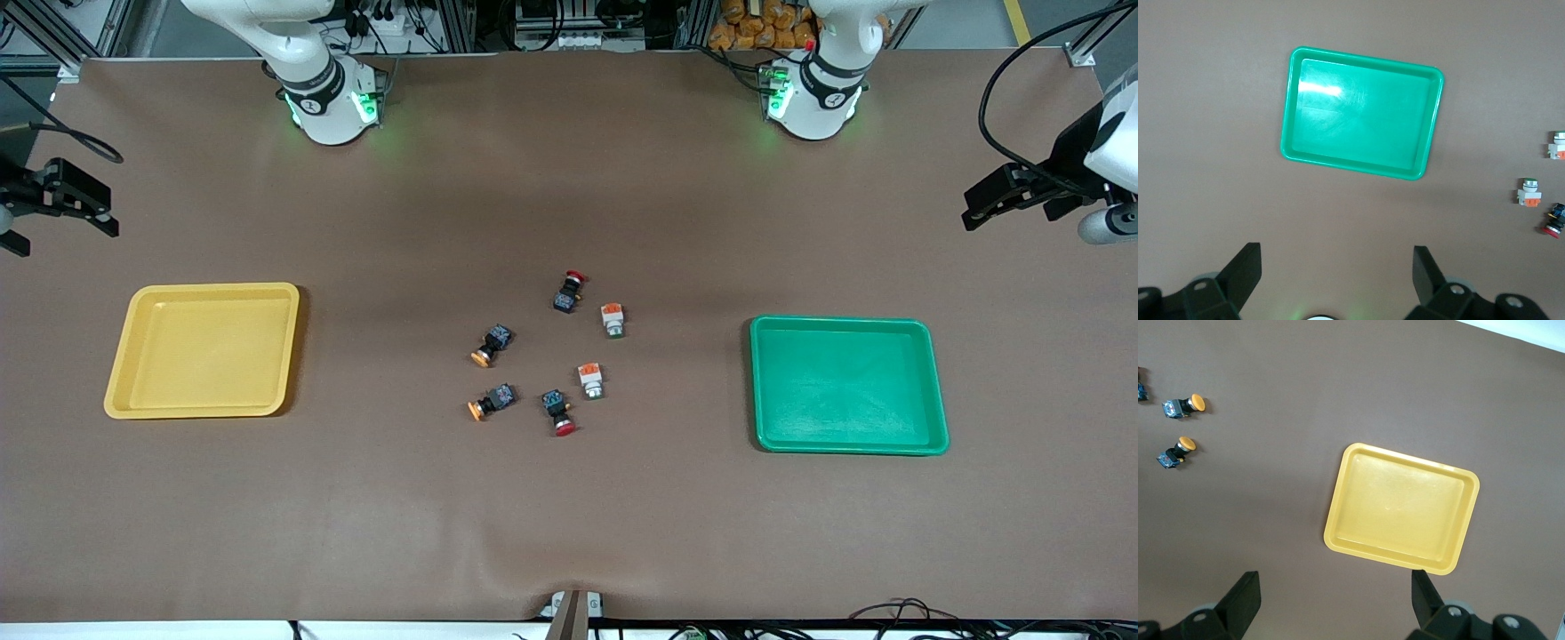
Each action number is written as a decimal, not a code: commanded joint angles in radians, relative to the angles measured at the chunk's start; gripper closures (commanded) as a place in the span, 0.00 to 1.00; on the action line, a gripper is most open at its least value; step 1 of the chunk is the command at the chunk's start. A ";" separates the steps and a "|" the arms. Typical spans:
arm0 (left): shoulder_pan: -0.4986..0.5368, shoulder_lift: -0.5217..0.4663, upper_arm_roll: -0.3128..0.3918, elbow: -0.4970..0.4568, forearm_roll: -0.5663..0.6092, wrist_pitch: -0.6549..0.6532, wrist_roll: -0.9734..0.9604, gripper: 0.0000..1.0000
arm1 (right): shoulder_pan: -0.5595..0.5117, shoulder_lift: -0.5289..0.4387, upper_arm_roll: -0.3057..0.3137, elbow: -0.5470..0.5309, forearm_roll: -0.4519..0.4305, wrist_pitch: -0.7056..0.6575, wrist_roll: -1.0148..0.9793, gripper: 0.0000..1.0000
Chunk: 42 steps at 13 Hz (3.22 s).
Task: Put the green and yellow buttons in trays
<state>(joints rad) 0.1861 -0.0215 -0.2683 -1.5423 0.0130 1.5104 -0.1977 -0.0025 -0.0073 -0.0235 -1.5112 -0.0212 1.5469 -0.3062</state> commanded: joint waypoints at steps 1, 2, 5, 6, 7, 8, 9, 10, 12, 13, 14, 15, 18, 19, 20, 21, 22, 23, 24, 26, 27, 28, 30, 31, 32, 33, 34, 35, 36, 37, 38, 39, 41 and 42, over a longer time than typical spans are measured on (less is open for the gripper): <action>0.004 0.014 -0.002 0.031 0.002 -0.016 -0.012 0.00 | -0.013 -0.016 0.001 -0.009 -0.002 -0.016 0.004 0.00; 0.006 0.014 -0.002 0.033 0.001 -0.022 -0.012 0.00 | -0.014 -0.016 -0.001 -0.010 0.000 -0.034 0.004 0.00; 0.012 0.012 0.001 0.033 0.001 -0.024 -0.009 0.00 | -0.011 -0.017 0.002 -0.017 0.000 -0.031 0.077 0.00; 0.015 0.012 0.003 0.030 0.002 -0.024 -0.005 0.00 | -0.010 -0.017 0.004 -0.017 -0.002 -0.036 0.120 0.00; 0.015 0.012 0.004 0.031 0.002 -0.026 0.003 0.00 | -0.013 -0.017 0.004 -0.017 -0.002 -0.037 0.124 0.00; 0.015 0.012 0.004 0.030 0.002 -0.027 0.003 0.00 | -0.013 -0.017 0.004 -0.017 0.000 -0.038 0.125 0.00; 0.015 0.012 0.004 0.028 0.002 -0.027 0.000 0.00 | -0.013 -0.017 0.004 -0.017 0.000 -0.038 0.125 0.00; 0.015 0.012 0.004 0.027 0.002 -0.030 0.003 0.00 | -0.013 -0.017 0.004 -0.018 0.000 -0.041 0.127 0.00; 0.012 0.012 0.004 0.025 0.002 -0.045 0.003 0.00 | -0.010 -0.017 0.004 -0.018 0.001 -0.041 0.128 0.00; 0.015 0.012 0.004 0.027 0.001 -0.045 0.004 0.00 | -0.010 -0.017 0.005 -0.018 0.004 -0.041 0.128 0.00; 0.013 0.012 0.004 0.028 0.001 -0.044 0.004 0.00 | -0.013 -0.017 0.002 -0.018 0.036 -0.045 0.127 0.00; 0.013 0.014 0.004 0.030 0.001 -0.042 0.004 0.00 | -0.014 -0.017 0.002 -0.018 0.047 -0.045 0.127 0.00; 0.013 0.012 0.004 0.030 -0.001 -0.042 0.004 0.00 | -0.014 -0.017 0.001 -0.017 0.047 -0.045 0.125 0.00; 0.013 0.012 0.004 0.031 -0.001 -0.042 0.006 0.00 | -0.013 -0.017 0.002 -0.017 0.047 -0.050 0.125 0.00; 0.013 0.012 0.004 0.030 -0.002 -0.042 0.006 0.00 | -0.013 -0.017 0.001 -0.015 0.047 -0.054 0.125 0.00; 0.015 0.012 0.004 0.030 -0.007 -0.042 0.006 0.00 | -0.016 -0.016 0.001 -0.015 0.047 -0.054 0.125 0.00; 0.015 0.014 0.004 0.030 -0.010 -0.042 0.006 0.00 | -0.019 -0.016 -0.001 -0.014 0.047 -0.054 0.122 0.00; 0.013 0.015 0.004 0.030 -0.010 -0.042 0.006 0.00 | -0.027 -0.016 -0.001 -0.012 0.047 -0.056 0.121 0.00; 0.013 0.017 0.004 0.030 -0.010 -0.041 0.006 0.00 | -0.022 -0.014 0.000 -0.009 0.047 -0.064 0.124 0.00; 0.012 0.028 0.004 0.030 -0.011 -0.039 0.006 0.00 | -0.025 -0.014 0.001 -0.011 0.047 -0.073 0.125 0.00; 0.012 0.028 0.004 0.030 -0.011 -0.038 0.006 0.00 | -0.025 -0.014 0.001 -0.011 0.047 -0.073 0.125 0.00; 0.009 0.029 0.004 0.030 -0.011 -0.038 0.006 0.00 | -0.025 -0.014 0.001 -0.011 0.047 -0.074 0.125 0.00; 0.003 0.029 0.003 0.030 -0.010 -0.035 0.004 0.00 | -0.025 -0.014 0.002 -0.011 0.047 -0.071 0.124 0.00; 0.001 0.029 0.001 0.030 -0.011 -0.035 0.004 0.00 | -0.024 -0.014 0.002 -0.009 0.049 -0.070 0.122 0.00; 0.000 0.031 -0.002 0.030 -0.011 -0.035 0.004 0.00 | -0.022 -0.013 0.002 -0.009 0.049 -0.068 0.121 0.00; -0.002 0.035 -0.003 0.030 -0.011 -0.035 0.003 0.00 | -0.022 -0.013 0.002 -0.009 0.049 -0.067 0.121 0.00; -0.003 0.041 -0.005 0.030 -0.013 -0.035 0.000 0.00 | -0.022 -0.013 0.002 -0.009 0.049 -0.068 0.119 0.00; -0.008 0.046 -0.017 0.027 -0.014 -0.035 -0.009 0.00 | -0.022 -0.013 0.002 -0.009 0.049 -0.070 0.118 0.00; -0.011 0.055 -0.028 0.025 -0.013 -0.036 -0.014 0.00 | -0.022 -0.013 0.002 -0.009 0.049 -0.070 0.116 0.00; -0.011 0.058 -0.043 0.019 -0.013 -0.036 -0.017 0.00 | -0.022 -0.013 0.002 -0.009 0.049 -0.070 0.116 0.00; -0.011 0.064 -0.060 0.011 -0.013 -0.036 -0.017 0.00 | -0.022 -0.013 0.002 -0.009 0.049 -0.071 0.114 0.00; -0.011 0.074 -0.083 0.001 -0.013 -0.035 -0.019 0.00 | -0.022 -0.013 0.002 -0.009 0.049 -0.073 0.116 0.00; -0.013 0.104 -0.121 -0.008 -0.013 -0.021 -0.022 0.00 | -0.022 -0.013 0.002 -0.010 0.047 -0.074 0.116 0.00; -0.013 0.123 -0.141 -0.018 -0.013 -0.007 -0.034 0.00 | -0.022 -0.013 0.002 -0.011 0.047 -0.074 0.116 0.00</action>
<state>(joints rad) 0.1734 0.0711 -0.3798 -1.5552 0.0124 1.4906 -0.2071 -0.0131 -0.0080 -0.0295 -1.5143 0.0146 1.4785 -0.1951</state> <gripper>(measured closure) 0.000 0.000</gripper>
